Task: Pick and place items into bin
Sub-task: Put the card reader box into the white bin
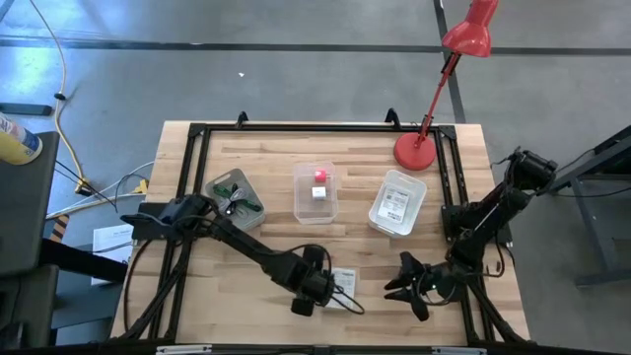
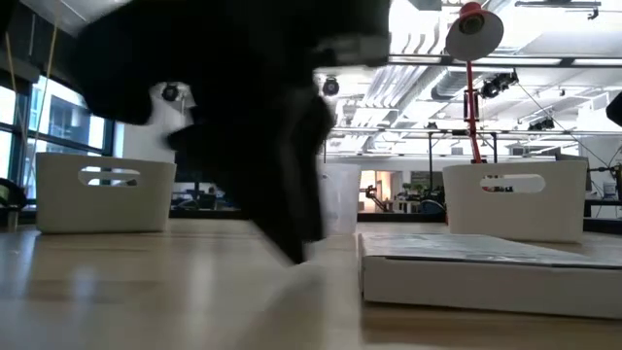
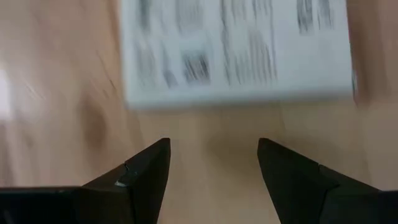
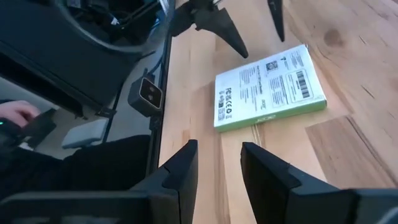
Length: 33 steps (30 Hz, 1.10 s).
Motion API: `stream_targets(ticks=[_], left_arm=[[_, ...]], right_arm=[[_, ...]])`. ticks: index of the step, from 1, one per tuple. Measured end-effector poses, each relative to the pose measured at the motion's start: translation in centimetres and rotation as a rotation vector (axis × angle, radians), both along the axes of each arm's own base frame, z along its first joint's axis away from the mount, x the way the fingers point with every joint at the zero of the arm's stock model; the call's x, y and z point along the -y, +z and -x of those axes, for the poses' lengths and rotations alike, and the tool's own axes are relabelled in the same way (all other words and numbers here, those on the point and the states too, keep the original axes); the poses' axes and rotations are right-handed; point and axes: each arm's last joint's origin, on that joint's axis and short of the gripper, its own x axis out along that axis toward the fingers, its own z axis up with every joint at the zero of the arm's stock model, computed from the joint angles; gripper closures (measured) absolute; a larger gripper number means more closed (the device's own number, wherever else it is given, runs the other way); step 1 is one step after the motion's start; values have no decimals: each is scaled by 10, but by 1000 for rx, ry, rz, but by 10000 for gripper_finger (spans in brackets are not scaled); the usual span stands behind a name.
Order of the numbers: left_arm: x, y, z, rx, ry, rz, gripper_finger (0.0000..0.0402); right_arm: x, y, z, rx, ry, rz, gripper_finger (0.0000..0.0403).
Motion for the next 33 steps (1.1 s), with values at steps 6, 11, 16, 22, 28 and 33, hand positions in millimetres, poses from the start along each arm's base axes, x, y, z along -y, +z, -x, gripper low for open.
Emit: stream_targets(ticks=[6, 11, 16, 22, 28, 33], left_arm=[[0, -5, 6, -83, 42, 51, 170], [4, -4, -5, 31, 29, 87, 170], [5, -1, -11, 96, 19, 92, 170], [6, -5, -14, 128, 39, 82, 170], [9, -15, -23, 187, 55, 102, 170], [10, -22, -25, 190, 59, 118, 170]], right_arm=[[0, 1, 0, 11, -31, -15, 291], [0, 0, 0, -8, -2, -15, 291], [3, -8, 4, -83, 17, 48, 291], [6, -9, 2, -89, -64, 4, 291], [11, -9, -5, -154, -147, -153, 291], [15, -9, -9, -186, -193, -245, 291]])
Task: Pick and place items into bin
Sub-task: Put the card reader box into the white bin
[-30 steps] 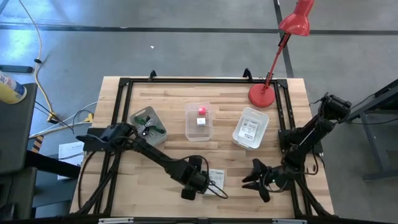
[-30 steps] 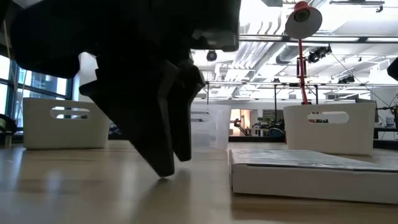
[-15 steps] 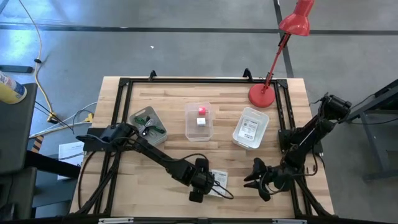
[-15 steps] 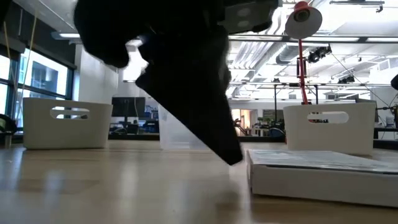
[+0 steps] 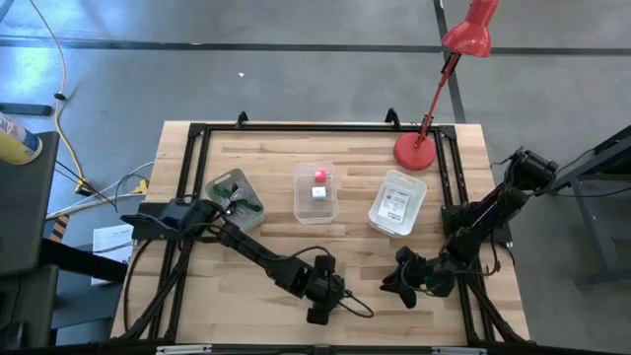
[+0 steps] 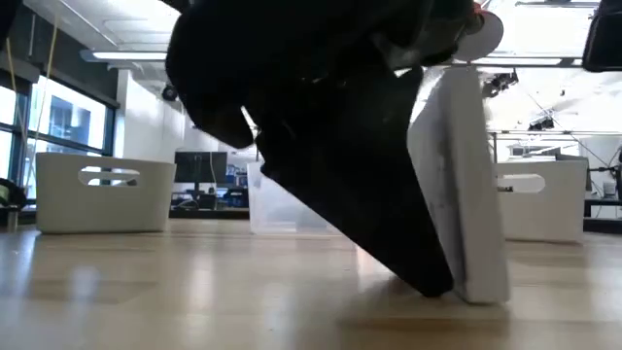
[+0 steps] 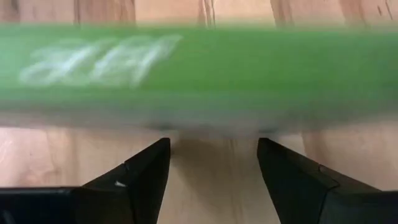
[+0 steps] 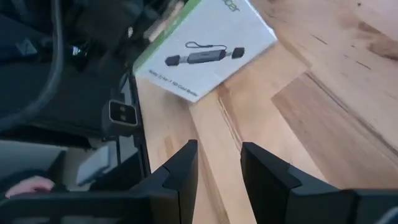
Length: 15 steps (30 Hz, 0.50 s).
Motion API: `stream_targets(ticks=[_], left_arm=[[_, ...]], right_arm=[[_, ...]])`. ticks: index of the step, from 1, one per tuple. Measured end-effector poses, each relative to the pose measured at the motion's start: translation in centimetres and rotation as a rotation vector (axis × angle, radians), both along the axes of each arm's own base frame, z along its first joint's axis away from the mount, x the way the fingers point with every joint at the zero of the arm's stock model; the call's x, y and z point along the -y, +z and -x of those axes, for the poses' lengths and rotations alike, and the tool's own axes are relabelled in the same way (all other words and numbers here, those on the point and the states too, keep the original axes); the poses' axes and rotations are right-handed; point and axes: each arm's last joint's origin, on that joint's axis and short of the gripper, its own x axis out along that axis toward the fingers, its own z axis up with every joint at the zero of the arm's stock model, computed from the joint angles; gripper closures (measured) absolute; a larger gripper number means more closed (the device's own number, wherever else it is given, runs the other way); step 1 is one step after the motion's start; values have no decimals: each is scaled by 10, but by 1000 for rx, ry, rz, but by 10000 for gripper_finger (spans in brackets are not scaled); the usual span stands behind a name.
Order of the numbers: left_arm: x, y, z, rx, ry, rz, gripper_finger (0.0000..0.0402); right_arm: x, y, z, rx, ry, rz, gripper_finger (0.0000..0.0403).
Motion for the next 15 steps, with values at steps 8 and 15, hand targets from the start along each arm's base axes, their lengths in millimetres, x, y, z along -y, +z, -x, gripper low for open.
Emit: stream_targets(ticks=[8, 15], left_arm=[[0, -1, 0, 0, -23, -15, 170], [0, 4, -1, -1, -51, -30, 170]], right_arm=[[5, 2, -8, 16, -27, -24, 291], [6, 2, -9, 2, -10, -37, 291]])
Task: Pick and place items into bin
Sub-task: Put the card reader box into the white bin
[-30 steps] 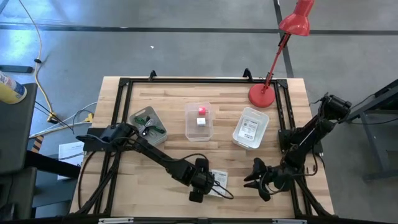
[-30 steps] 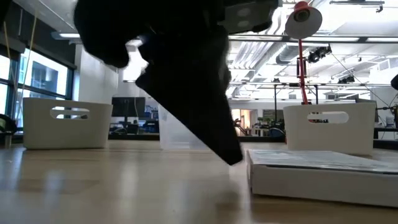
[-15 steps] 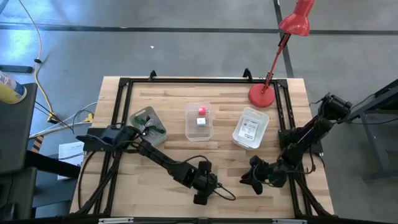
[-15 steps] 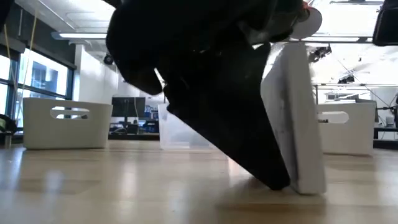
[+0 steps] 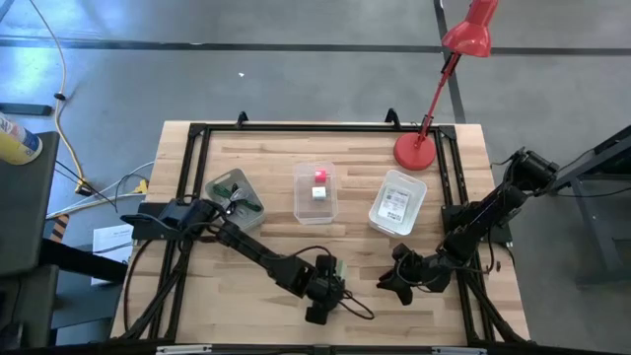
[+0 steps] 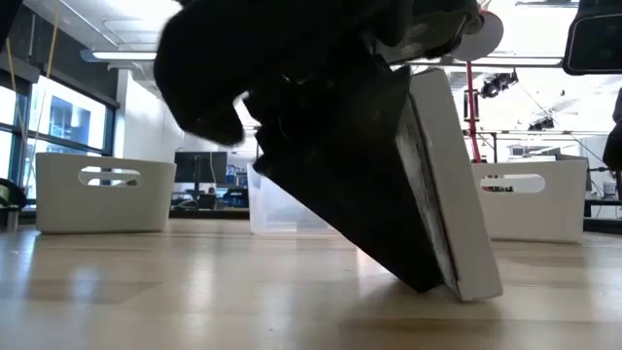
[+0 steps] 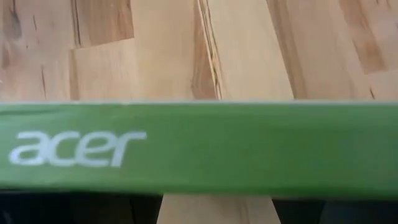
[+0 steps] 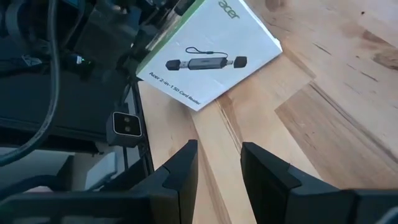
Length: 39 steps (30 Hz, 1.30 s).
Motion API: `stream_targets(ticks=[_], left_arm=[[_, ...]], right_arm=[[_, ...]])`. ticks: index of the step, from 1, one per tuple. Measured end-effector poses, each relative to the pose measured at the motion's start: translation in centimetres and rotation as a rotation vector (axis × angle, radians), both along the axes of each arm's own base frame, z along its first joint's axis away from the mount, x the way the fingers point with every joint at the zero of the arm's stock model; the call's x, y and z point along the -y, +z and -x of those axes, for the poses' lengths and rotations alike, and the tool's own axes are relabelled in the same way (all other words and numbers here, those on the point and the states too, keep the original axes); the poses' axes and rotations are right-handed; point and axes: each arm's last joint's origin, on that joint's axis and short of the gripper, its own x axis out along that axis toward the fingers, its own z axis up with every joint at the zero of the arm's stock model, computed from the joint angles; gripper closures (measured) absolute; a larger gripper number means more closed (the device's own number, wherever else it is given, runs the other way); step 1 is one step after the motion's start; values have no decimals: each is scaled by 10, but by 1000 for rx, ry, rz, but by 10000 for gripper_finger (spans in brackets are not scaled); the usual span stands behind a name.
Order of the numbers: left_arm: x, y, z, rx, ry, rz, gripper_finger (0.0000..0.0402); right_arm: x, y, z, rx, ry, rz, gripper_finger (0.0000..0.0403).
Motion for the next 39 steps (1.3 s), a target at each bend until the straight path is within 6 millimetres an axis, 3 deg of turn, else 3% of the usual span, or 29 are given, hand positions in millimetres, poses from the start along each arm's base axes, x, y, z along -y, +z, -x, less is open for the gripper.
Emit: stream_targets(ticks=[11, 20, 31, 39], left_arm=[[3, 45, -14, 50, -45, -98, 170], [2, 47, -14, 60, -31, -138, 170], [6, 34, -27, 149, -6, -88, 170], [7, 23, -32, 176, 28, -85, 170]], right_arm=[[-5, -5, -4, 14, 11, -23, 291], [-11, -37, -10, -111, 35, -74, 291], [-6, -27, 0, -122, -11, -18, 291], [-2, -34, 6, -209, -34, 19, 291]])
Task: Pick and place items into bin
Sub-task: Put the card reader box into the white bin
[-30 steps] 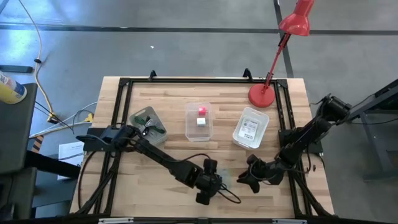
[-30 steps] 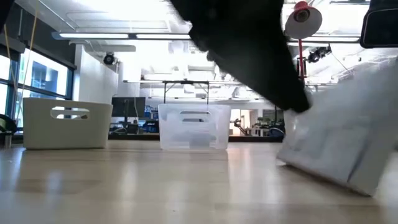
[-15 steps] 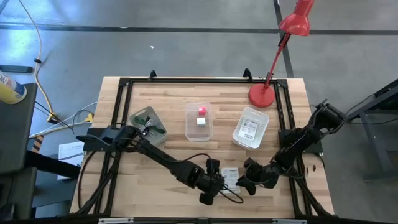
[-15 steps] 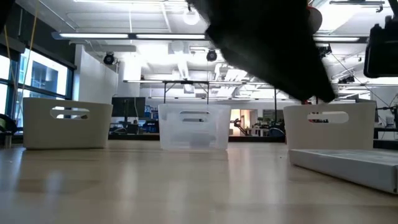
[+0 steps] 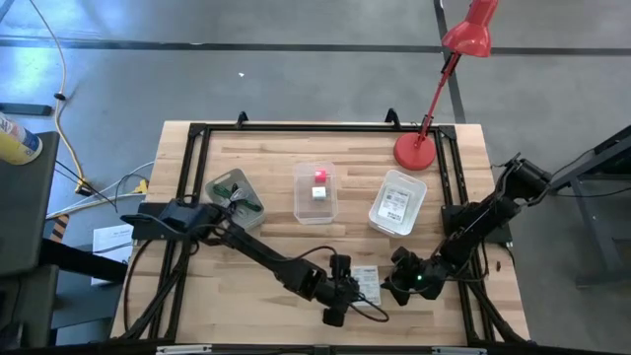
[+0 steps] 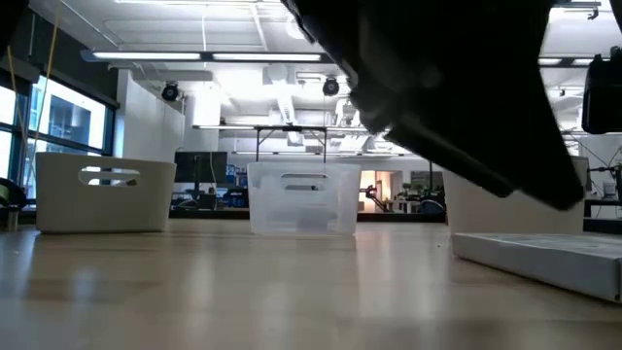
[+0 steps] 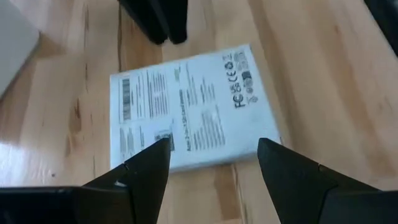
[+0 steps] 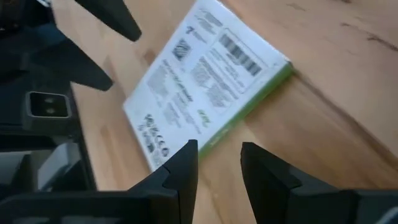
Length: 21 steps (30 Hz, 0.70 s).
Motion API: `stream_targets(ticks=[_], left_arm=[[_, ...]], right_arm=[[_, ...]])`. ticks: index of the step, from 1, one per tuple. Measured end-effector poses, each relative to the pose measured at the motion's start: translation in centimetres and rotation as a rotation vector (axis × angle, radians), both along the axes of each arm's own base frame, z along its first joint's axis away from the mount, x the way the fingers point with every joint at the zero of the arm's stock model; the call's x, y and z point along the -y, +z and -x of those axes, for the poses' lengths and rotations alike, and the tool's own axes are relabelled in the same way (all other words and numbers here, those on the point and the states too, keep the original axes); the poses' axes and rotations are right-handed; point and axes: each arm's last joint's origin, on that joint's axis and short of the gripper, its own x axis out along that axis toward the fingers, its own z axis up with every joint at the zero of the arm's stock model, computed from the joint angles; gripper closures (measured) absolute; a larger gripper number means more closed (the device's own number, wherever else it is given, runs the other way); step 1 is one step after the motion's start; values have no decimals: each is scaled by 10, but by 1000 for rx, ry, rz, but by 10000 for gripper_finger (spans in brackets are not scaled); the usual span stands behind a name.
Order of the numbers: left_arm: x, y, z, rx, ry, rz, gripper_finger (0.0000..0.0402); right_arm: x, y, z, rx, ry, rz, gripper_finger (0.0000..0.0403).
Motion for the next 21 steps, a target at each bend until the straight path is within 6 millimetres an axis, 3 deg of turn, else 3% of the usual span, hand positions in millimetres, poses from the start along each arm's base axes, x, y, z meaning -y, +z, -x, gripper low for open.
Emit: stream_targets(ticks=[8, 21], left_arm=[[-4, -20, -7, -2, 13, 36, 170], [-4, -20, -7, -1, 12, 28, 170]], right_arm=[[1, 0, 0, -1, -10, 4, 291], [-6, -10, -5, -18, -35, -106, 291]])
